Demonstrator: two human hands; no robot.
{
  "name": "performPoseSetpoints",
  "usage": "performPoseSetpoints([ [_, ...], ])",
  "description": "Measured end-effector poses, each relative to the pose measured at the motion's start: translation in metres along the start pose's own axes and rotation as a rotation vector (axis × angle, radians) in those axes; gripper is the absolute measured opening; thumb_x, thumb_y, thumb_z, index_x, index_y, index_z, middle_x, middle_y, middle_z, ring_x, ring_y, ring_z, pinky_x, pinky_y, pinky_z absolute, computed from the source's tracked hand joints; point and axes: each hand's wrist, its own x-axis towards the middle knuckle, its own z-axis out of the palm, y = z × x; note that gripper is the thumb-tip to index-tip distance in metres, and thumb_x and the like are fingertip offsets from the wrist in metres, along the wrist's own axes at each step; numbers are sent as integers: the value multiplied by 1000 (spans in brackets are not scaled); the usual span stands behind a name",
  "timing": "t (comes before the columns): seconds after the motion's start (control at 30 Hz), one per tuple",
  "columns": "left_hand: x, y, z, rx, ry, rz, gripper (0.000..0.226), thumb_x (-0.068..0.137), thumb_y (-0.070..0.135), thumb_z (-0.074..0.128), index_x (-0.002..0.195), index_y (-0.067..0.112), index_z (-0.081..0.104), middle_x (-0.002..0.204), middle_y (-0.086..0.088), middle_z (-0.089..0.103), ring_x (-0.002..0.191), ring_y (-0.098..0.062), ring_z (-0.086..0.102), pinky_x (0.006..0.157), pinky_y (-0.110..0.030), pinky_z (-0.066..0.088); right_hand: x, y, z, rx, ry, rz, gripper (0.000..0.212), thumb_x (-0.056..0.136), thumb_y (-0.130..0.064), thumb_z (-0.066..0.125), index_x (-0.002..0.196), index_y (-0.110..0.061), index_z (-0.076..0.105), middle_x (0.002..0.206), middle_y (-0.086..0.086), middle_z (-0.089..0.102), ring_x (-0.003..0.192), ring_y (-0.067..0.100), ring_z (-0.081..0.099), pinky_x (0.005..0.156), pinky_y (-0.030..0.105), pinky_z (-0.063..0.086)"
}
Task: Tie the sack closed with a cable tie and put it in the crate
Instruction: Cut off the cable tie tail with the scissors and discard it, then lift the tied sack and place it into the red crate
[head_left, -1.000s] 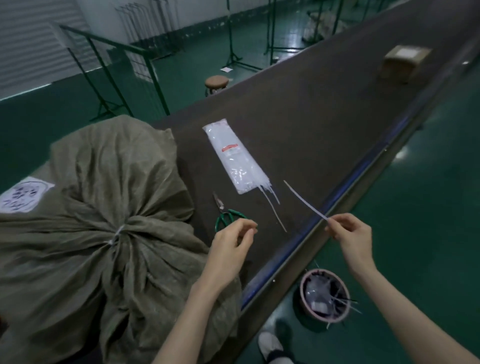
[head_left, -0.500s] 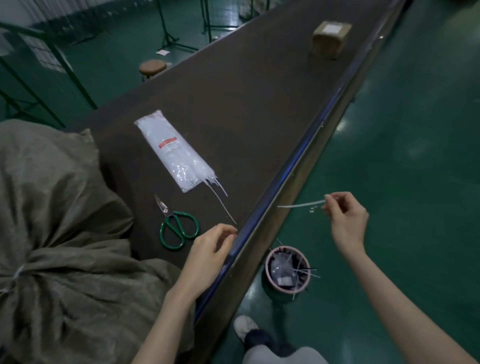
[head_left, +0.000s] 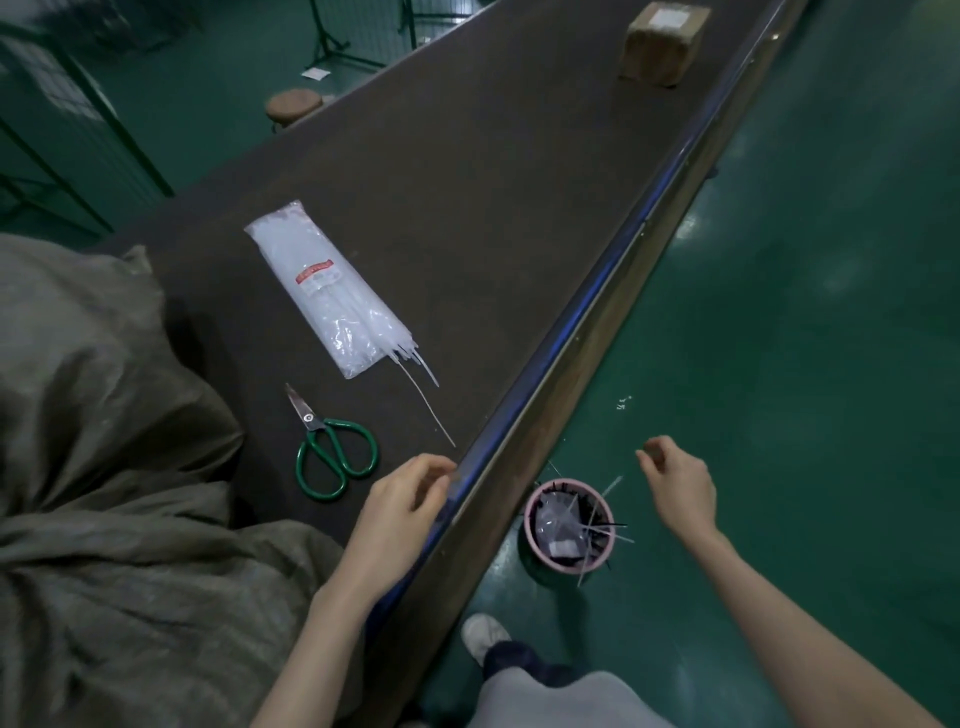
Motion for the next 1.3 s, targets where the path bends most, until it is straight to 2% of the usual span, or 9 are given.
performPoseSetpoints([
  [0.07, 0, -2, -1, -7, 17, -4, 14, 93, 16, 56, 99, 24, 65, 95, 7, 70, 87, -4, 65, 79, -27, 52, -1, 3, 2, -23, -21, 24, 20, 91, -22, 57, 102, -7, 64, 97, 17, 72, 84, 33, 65, 67, 35, 46],
  [0.23, 0, -1, -4, -32, 33, -15, 14, 93, 15, 55, 99, 23, 66, 96, 6, 70, 86, -3, 66, 79, -25, 52, 0, -12, 1, 33, -34, -3, 15, 91, -16, 57, 94, -4, 65, 88, 18, 71, 69, 24, 55, 62, 30, 40],
  [0.53, -11, 6, -34, -50, 208, 42, 16, 92, 10, 57, 97, 21, 66, 95, 9, 70, 90, 1, 65, 83, -23, 51, -12, -101, 8, 291, -67, -331, 7, 87, -15, 62, 87, -10, 67, 75, 6, 70, 69, 23, 66, 66, 45, 56],
  [0.7, -33, 5, -71, 32, 374, 75, 16, 89, 19, 55, 99, 17, 67, 96, 5, 70, 90, -7, 65, 82, -27, 50, -37, -165, 15, 390, -125, -556, 2, 86, -15, 64, 84, -14, 65, 71, 1, 68, 66, 18, 64, 63, 36, 52],
  [0.87, -67, 3, -113, 96, 542, 63, 21, 88, 22, 51, 102, 14, 65, 97, 5, 68, 88, -2, 61, 80, -16, 46, -67, -225, 27, 496, -220, -745, 2, 84, -14, 65, 86, -14, 65, 69, -6, 63, 62, 7, 57, 62, 24, 47],
  [1.0, -98, -11, -143, 180, 700, 7, 22, 90, 23, 50, 104, 14, 65, 98, 5, 67, 85, -3, 58, 78, -21, 46, -94, -271, 41, 569, -338, -837, 4, 82, -11, 66, 86, -12, 65, 67, -11, 60, 63, 2, 57, 63, 16, 45],
  [1.1, -123, -25, -160, 220, 801, -48, 16, 91, 16, 54, 104, 15, 64, 98, 5, 65, 89, -4, 57, 80, -13, 42, -115, -304, 52, 609, -422, -906, 5, 82, -9, 67, 87, -10, 65, 71, -3, 64, 68, 5, 59, 65, 15, 45],
  [1.23, -153, -50, -172, 211, 946, -148, 20, 88, 19, 50, 103, 14, 64, 100, 3, 64, 96, -15, 60, 87, -31, 47, -138, -341, 69, 631, -473, -1012, 8, 82, -10, 66, 90, -10, 64, 76, -1, 64, 66, 4, 56, 67, 14, 44],
  [1.3, -167, -61, -175, 215, 1016, -192, 19, 89, 16, 52, 104, 14, 63, 101, 4, 63, 99, -18, 58, 88, -33, 46, -147, -356, 75, 631, -478, -1045, 10, 81, -9, 66, 91, -9, 64, 79, 4, 64, 67, 8, 56, 67, 18, 45],
])
